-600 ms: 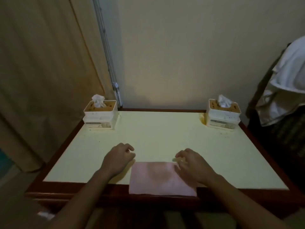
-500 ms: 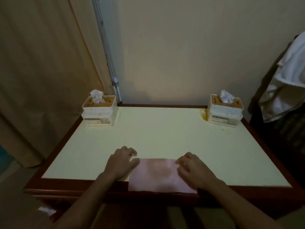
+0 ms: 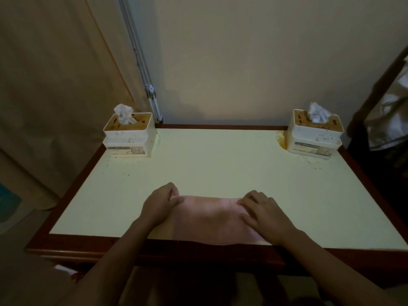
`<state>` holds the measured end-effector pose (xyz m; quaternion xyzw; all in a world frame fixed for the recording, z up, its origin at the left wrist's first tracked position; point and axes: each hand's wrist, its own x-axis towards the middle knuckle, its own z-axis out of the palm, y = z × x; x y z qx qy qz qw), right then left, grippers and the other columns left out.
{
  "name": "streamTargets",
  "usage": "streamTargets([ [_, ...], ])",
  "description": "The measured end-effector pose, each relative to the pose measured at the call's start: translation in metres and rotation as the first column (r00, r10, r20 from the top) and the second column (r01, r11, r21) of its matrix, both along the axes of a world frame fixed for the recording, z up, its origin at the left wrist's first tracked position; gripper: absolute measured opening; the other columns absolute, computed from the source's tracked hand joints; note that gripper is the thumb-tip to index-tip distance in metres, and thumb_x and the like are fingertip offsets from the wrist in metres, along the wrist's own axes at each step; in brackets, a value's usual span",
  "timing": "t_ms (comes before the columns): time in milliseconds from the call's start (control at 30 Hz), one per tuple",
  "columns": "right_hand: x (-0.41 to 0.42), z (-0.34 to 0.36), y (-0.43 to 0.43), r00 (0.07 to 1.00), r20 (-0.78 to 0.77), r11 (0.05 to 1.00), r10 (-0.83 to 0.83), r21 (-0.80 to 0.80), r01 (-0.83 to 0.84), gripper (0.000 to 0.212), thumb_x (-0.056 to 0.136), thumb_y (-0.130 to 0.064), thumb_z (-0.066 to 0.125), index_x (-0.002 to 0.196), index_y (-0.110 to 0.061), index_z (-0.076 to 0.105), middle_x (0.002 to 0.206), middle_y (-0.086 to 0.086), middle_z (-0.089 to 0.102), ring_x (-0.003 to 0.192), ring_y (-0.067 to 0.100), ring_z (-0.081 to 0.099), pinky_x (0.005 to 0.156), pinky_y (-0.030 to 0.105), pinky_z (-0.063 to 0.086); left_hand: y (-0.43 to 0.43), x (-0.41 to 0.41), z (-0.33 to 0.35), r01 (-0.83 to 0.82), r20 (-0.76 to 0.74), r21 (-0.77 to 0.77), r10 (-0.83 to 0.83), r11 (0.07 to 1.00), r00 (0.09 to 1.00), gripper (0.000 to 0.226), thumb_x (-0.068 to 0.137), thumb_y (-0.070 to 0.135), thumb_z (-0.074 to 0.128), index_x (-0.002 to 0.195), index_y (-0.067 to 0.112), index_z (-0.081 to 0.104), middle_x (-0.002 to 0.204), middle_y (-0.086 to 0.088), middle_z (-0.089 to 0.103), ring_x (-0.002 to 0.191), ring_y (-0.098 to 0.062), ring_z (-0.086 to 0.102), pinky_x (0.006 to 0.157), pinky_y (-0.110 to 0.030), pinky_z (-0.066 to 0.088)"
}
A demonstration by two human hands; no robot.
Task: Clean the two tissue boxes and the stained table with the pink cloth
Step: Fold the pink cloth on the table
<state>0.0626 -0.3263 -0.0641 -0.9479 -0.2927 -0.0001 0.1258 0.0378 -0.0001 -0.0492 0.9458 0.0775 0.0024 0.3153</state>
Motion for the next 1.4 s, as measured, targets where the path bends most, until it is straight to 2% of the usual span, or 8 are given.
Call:
streamTargets([
  [400,-0.012,0.011,0.002,0.990,-0.135,0.993,-0.029,-0.120,0.013,0.071,0.093,-0.065,0.050,0.154,-0.030,0.036,0.156,-0.004,0.029,0.141,0.017,0.029,0.113,0.038,0.028,-0.006,-0.014,0.019,-0.100,-0.141,-0.440,0.041,0.892,0.989,0.022,0.092,0.022,0.063,0.112,0.029,0.056,0.094,-0.010,0.056,0.079,-0.021,0.057,0.064,-0.031,0.050],
  [600,-0.021,0.027,0.017,0.951,-0.299,0.959,-0.084,0.235,0.159,0.036,0.089,-0.047,0.063,0.117,-0.026,0.070,0.126,0.000,0.061,0.114,0.015,0.055,0.100,0.036,0.044,-0.037,-0.010,0.055,-0.132,-0.123,-0.615,0.070,0.777,0.990,0.020,0.094,0.010,0.058,0.112,0.018,0.059,0.088,-0.010,0.056,0.065,-0.017,0.056,0.046,-0.024,0.046],
  [667,-0.025,0.036,0.035,0.799,-0.598,0.709,-0.051,0.542,0.451,0.037,0.087,-0.047,0.065,0.098,-0.012,0.074,0.099,0.006,0.072,0.089,0.020,0.065,0.086,0.041,0.052,-0.061,-0.007,0.075,-0.078,-0.119,-0.744,-0.017,0.664,0.993,0.023,0.094,0.006,0.057,0.116,0.013,0.058,0.082,-0.007,0.060,0.065,-0.015,0.063,0.051,-0.027,0.052],
  [733,-0.025,0.047,0.047,0.518,-0.850,0.435,0.099,0.505,0.746,0.050,0.093,-0.056,0.058,0.100,-0.008,0.072,0.096,0.012,0.072,0.081,0.026,0.066,0.075,0.042,0.054,-0.083,-0.006,0.092,-0.056,-0.139,-0.843,-0.118,0.534,0.983,0.023,0.097,0.009,0.055,0.119,0.012,0.056,0.092,-0.010,0.066,0.077,-0.021,0.072,0.063,-0.035,0.060],
  [800,-0.025,0.056,0.051,0.354,-0.922,0.385,0.158,0.387,0.838,0.048,0.098,-0.058,0.052,0.109,-0.013,0.065,0.108,0.018,0.073,0.092,0.032,0.073,0.080,0.045,0.061,-0.092,-0.004,0.097,-0.072,-0.152,-0.873,-0.129,0.483,0.980,0.023,0.099,0.012,0.053,0.121,0.012,0.056,0.111,-0.017,0.064,0.088,-0.030,0.073,0.070,-0.042,0.062],
  [933,-0.025,0.051,0.049,0.438,-0.897,0.435,-0.060,0.371,0.821,0.020,0.093,-0.016,0.060,0.108,-0.004,0.068,0.103,0.024,0.073,0.085,0.030,0.069,0.074,0.041,0.055,-0.086,-0.006,0.067,-0.050,-0.049,-0.657,0.024,0.752,0.998,0.016,0.093,0.013,0.057,0.107,0.018,0.063,0.107,-0.014,0.066,0.084,-0.020,0.067,0.064,-0.033,0.058],
  [1033,-0.023,0.039,0.041,0.526,-0.829,0.517,-0.189,0.372,0.771,0.028,0.075,-0.009,0.051,0.088,-0.013,0.076,0.093,0.023,0.075,0.077,0.035,0.069,0.065,0.037,0.049,-0.077,-0.013,0.028,0.125,0.073,-0.241,-0.111,0.962,0.991,0.021,0.088,0.028,0.063,0.109,0.031,0.064,0.117,0.007,0.063,0.109,-0.012,0.056,0.095,-0.033,0.048],
  [1400,-0.011,0.040,-0.010,0.730,-0.652,0.755,-0.204,0.370,0.542,0.067,0.079,0.002,0.069,0.134,-0.033,0.052,0.076,0.006,0.063,0.067,0.018,0.060,0.065,0.036,0.053,-0.086,-0.016,-0.012,0.461,-0.150,0.182,-0.439,0.868,0.886,0.096,0.077,0.075,0.055,0.155,0.037,0.014,0.161,0.023,0.005,0.149,-0.011,-0.011,0.119,-0.045,-0.007],
])
